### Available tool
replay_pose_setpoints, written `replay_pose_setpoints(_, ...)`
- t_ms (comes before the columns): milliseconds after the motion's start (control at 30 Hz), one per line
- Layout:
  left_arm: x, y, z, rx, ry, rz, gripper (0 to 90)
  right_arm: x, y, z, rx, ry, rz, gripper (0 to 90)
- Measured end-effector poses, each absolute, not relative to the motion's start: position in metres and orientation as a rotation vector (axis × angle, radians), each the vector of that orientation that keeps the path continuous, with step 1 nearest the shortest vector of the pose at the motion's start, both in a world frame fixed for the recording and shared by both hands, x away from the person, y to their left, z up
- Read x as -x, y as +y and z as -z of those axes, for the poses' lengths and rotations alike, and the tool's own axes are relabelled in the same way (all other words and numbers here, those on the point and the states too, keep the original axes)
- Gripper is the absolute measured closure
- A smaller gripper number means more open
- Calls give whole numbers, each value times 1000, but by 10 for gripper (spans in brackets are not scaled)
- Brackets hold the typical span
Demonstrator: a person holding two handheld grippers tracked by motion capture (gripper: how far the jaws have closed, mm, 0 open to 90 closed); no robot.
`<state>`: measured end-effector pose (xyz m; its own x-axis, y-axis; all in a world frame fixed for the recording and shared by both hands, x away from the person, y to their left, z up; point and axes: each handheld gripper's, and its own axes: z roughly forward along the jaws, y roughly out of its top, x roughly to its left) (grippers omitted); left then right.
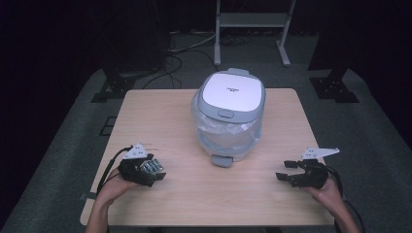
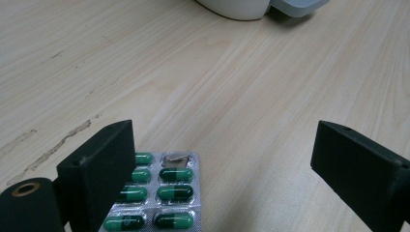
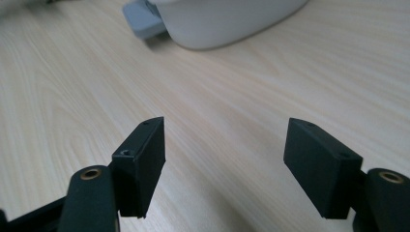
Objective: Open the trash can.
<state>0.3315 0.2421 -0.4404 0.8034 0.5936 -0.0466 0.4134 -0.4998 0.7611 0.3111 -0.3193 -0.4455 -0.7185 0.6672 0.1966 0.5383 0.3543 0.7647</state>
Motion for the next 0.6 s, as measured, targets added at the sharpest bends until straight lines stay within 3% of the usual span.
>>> replay_pose_setpoints(600, -331, 244, 442, -2172, 743, -266, 78, -323, -316, 380, -1021, 2452, -1337, 306)
